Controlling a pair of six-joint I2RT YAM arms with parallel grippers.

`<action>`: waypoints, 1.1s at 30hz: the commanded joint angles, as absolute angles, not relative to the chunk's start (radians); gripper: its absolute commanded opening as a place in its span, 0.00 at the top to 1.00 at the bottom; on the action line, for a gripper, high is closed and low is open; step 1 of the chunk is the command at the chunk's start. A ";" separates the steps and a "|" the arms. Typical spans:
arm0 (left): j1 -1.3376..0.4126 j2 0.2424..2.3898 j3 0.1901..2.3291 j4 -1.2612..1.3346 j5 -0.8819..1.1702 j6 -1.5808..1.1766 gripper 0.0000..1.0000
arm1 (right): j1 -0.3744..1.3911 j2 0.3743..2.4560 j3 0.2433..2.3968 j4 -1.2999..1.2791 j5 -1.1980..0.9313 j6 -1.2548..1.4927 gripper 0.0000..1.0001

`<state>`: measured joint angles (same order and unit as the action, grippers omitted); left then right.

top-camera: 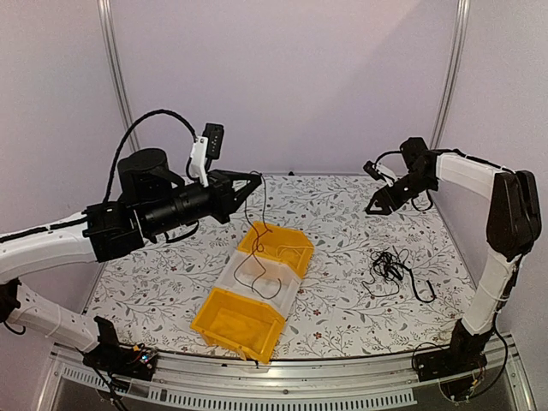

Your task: Untangle the cables

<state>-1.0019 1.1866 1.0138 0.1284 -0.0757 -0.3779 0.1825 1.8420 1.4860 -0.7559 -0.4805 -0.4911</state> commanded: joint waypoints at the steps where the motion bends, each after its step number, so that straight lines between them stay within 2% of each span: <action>1: -0.991 1.142 0.953 0.109 -0.061 -0.434 1.00 | 0.187 1.856 1.503 -0.745 -0.480 -0.499 0.38; 10: -0.967 1.058 0.765 0.075 -0.080 -0.499 1.00 | 0.200 1.874 1.521 -0.744 -0.482 -0.496 0.39; 21: -0.956 1.222 0.763 0.033 -0.019 -0.498 1.00 | 0.203 1.848 1.477 -0.737 -0.487 -0.500 0.39; 29: -0.948 1.135 0.702 -0.088 -0.069 -0.526 1.00 | 0.203 1.820 1.462 -0.741 -0.492 -0.509 0.39; 33: -0.915 1.181 0.690 -0.134 -0.068 -0.479 1.00 | 0.203 1.811 1.457 -0.744 -0.492 -0.514 0.39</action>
<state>-0.9543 1.1461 0.7055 -0.0547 -0.0513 -0.5098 0.1982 1.8580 1.4700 -0.7475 -0.4808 -0.4984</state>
